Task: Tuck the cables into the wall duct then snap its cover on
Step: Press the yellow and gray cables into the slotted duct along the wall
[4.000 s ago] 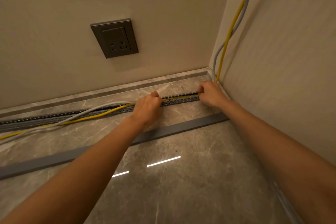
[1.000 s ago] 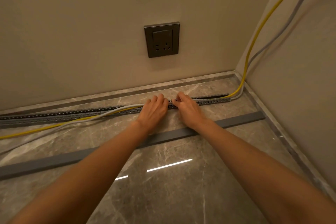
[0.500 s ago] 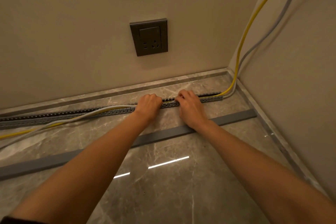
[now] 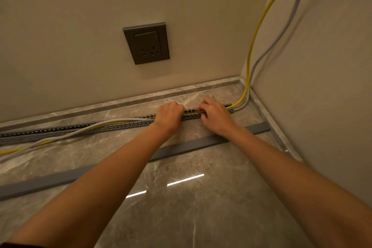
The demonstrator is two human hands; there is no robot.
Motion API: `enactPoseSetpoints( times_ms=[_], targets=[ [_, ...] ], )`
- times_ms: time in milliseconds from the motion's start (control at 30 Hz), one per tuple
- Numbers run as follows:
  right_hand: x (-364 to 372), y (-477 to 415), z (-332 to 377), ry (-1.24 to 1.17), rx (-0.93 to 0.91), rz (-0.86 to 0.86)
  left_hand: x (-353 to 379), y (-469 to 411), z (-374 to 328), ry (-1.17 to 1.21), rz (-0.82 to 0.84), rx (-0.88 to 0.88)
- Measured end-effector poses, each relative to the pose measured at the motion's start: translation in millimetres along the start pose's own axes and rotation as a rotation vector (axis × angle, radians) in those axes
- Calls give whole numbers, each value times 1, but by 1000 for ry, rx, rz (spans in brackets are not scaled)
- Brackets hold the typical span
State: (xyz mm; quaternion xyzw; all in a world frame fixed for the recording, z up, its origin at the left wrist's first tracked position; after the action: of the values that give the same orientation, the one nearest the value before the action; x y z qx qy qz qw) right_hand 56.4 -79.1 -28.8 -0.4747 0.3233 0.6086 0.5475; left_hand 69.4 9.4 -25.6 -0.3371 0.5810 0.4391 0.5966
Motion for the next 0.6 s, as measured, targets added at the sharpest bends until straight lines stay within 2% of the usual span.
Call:
enactPoseSetpoints(
  times_ms=[100, 200, 400, 600],
  targets=[
    [-22, 15, -26, 18, 60, -140, 0, -4, -24, -4, -7, 74],
    [-31, 24, -58, 48, 164, -144, 4, -8, -44, 32, -21, 130],
    [-21, 24, -93, -55, 235, -20, 7, -19, -50, -2, -26, 82],
    [-27, 29, -117, 26, 273, 68, 6, -26, -44, 29, 23, 33]
  ],
)
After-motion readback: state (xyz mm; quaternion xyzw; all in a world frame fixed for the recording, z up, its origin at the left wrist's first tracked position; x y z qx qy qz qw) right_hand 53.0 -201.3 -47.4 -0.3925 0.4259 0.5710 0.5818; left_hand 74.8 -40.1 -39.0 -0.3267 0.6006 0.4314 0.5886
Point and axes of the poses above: each hand's wrist, its own y-axis away from the middle knuckle, its own x-axis out of the palm, z = x × y, the point moved 10 cm from there along -y, towards the middle knuckle, and after that the axes turned 3 degrees about -x, right-handed, at the moved point
